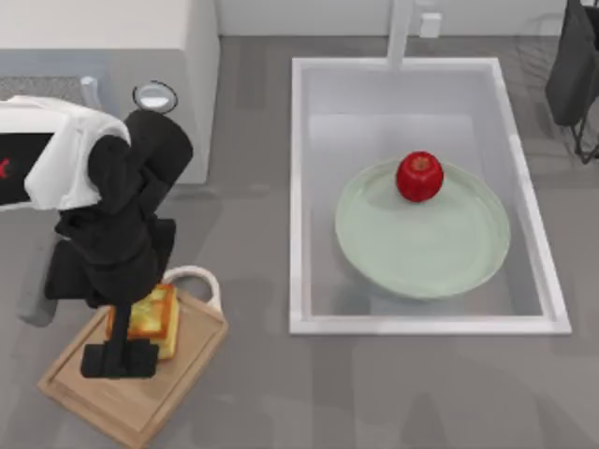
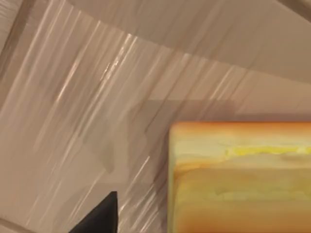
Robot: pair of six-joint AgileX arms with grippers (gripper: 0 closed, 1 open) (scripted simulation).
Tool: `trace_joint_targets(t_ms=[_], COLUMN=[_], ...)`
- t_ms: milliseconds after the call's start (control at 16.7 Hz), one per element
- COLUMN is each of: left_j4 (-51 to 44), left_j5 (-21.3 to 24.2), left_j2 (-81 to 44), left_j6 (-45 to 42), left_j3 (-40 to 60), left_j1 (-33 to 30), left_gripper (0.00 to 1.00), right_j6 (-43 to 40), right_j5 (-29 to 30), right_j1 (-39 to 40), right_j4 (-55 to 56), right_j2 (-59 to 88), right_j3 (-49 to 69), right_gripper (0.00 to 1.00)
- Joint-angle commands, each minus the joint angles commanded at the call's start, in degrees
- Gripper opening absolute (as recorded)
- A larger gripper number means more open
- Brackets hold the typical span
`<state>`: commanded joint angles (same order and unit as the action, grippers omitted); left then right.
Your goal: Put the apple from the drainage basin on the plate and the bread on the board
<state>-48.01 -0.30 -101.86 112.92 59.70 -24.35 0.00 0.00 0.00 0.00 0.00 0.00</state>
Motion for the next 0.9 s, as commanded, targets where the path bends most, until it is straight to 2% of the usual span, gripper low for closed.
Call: trace_joint_targets(t_ms=[240,480,660,900], left_j4=[1.0,6.1,11.6,19.6], left_j5=[-0.1,-0.4,-0.4,0.0], left_j2=[1.7,11.4,23.2,42.8], left_j6=[-1.5,-11.0,-24.2,-48.5], left_j3=[-0.6,-5.7,-12.7,-25.4], left_j1=[0.5,3.1,6.0,10.6], left_gripper=[1.00,1.00,1.00,1.00], right_j6=[0.0,0.0,0.0,0.0], right_j5=[0.0,0.0,0.0,0.0], right_j1=[0.0,0.0,0.0,0.0], right_j4=[0.0,0.0,0.0,0.0], right_j2=[0.0,0.0,0.0,0.0], right_j3=[0.0,0.0,0.0,0.0], right_gripper=[1.00,1.00,1.00,1.00])
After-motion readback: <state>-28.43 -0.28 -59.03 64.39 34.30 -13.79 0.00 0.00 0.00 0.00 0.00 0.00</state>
